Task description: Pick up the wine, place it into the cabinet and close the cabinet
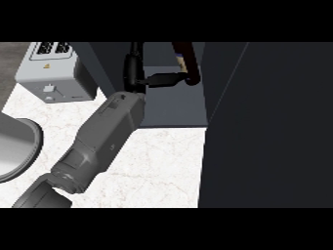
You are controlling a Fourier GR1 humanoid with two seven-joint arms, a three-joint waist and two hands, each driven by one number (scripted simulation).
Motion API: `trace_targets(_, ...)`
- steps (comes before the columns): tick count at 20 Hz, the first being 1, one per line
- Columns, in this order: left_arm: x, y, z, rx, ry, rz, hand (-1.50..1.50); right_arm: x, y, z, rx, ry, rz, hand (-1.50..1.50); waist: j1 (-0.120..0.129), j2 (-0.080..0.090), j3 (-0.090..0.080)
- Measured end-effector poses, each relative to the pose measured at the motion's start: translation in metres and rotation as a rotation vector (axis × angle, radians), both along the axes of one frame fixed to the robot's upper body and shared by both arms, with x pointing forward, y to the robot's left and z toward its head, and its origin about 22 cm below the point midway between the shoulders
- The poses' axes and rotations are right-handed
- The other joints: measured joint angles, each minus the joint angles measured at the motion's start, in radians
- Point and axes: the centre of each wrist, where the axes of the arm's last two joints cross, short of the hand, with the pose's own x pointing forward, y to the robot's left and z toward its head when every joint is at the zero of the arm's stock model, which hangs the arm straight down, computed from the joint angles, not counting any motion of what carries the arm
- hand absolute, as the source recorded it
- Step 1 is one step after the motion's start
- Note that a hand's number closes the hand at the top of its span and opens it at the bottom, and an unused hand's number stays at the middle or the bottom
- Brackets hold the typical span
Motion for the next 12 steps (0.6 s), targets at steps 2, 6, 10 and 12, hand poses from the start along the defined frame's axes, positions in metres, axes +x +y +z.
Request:
trace_targets(2,-0.003,-0.003,0.001,-0.016,-0.002,-0.015,-1.5,0.001,0.0,0.001,0.003,0.001,-0.009,-1.5,0.008,-0.003,0.0)
trace_targets(6,-0.007,-0.001,0.003,-0.053,-0.022,-0.055,-1.5,0.001,0.0,0.002,-0.001,0.0,-0.021,-1.5,0.017,-0.006,0.0)
trace_targets(10,-0.02,0.001,-0.003,-0.072,-0.034,-0.082,-1.5,0.0,-0.002,0.002,-0.016,0.003,-0.03,-1.5,0.026,-0.012,0.0)
trace_targets(12,-0.029,-0.003,-0.005,-0.08,-0.035,-0.092,-1.5,-0.001,-0.001,0.001,-0.012,0.007,-0.028,-1.5,0.028,-0.013,0.001)
